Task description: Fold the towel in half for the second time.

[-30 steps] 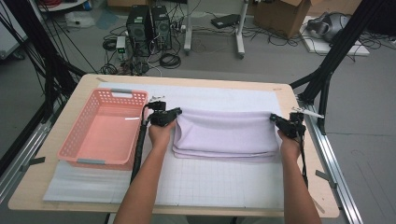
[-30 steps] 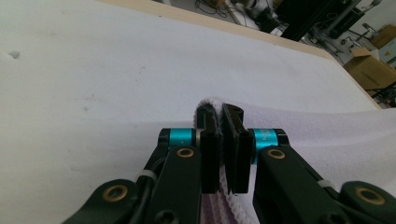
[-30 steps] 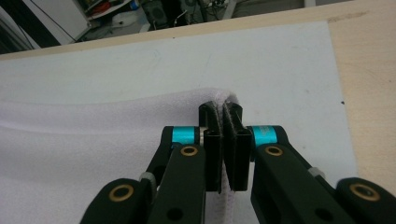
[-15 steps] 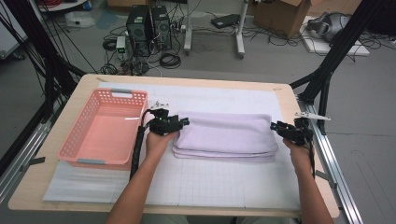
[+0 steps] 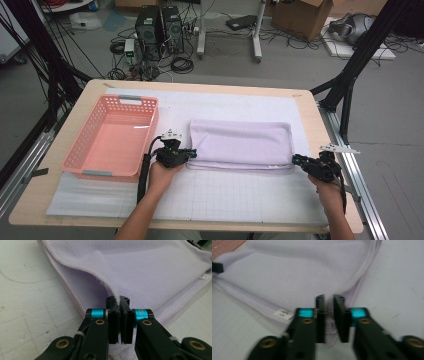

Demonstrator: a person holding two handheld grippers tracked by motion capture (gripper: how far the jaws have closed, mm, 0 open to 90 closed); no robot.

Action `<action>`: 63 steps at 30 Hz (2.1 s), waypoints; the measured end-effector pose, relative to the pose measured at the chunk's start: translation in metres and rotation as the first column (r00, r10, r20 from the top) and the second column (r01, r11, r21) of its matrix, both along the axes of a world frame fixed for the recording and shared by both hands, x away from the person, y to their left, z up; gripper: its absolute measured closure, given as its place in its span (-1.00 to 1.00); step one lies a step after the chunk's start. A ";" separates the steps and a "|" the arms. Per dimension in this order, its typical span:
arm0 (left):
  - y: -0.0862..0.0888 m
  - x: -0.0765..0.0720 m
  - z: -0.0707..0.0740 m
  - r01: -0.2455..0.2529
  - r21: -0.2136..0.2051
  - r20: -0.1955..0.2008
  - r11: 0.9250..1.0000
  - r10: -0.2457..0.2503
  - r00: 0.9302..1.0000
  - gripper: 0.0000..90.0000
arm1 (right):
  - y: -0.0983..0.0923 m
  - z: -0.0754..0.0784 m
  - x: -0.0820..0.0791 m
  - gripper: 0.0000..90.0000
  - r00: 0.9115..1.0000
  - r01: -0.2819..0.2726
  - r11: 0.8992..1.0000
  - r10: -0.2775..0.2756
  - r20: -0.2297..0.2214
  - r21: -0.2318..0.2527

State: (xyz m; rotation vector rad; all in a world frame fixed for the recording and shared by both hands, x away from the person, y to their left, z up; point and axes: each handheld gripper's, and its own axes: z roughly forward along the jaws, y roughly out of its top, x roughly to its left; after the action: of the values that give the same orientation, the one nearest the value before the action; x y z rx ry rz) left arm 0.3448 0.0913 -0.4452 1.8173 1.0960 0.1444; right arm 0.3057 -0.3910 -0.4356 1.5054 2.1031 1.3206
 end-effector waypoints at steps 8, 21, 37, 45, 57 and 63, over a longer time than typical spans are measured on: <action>0.015 -0.021 -0.007 0.015 -0.024 0.026 1.000 -0.015 1.000 0.92 | -0.006 0.005 -0.017 0.89 1.000 -0.015 0.998 0.013 -0.028 -0.068; 0.016 -0.019 -0.007 -0.015 -0.047 0.025 0.999 0.016 1.000 0.95 | 0.002 -0.004 -0.013 0.95 0.999 0.038 0.998 -0.039 -0.025 -0.054; 0.008 -0.025 0.010 -0.029 0.006 0.230 1.000 0.027 0.973 0.19 | 0.014 0.023 -0.021 0.48 0.988 0.019 0.991 0.002 0.153 -0.133; -0.017 0.031 0.002 -0.042 0.126 0.149 0.991 0.023 0.989 0.34 | 0.046 0.014 0.042 0.49 0.990 -0.043 0.978 0.069 0.125 -0.202; -0.010 0.046 -0.005 -0.243 0.196 0.124 0.950 0.222 0.967 0.47 | 0.026 -0.009 0.074 0.74 0.994 0.110 0.965 -0.100 0.051 -0.237; -0.007 0.036 0.001 -0.202 0.186 0.123 0.962 0.181 0.976 0.45 | 0.012 0.000 0.058 0.60 0.988 0.146 0.968 -0.134 0.072 -0.203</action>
State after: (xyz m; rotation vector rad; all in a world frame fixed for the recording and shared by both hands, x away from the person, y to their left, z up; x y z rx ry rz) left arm 0.3811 0.0840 -0.4445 1.8510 1.2163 0.4746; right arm 0.3641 -0.3787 -0.4352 1.4788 1.9880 1.0464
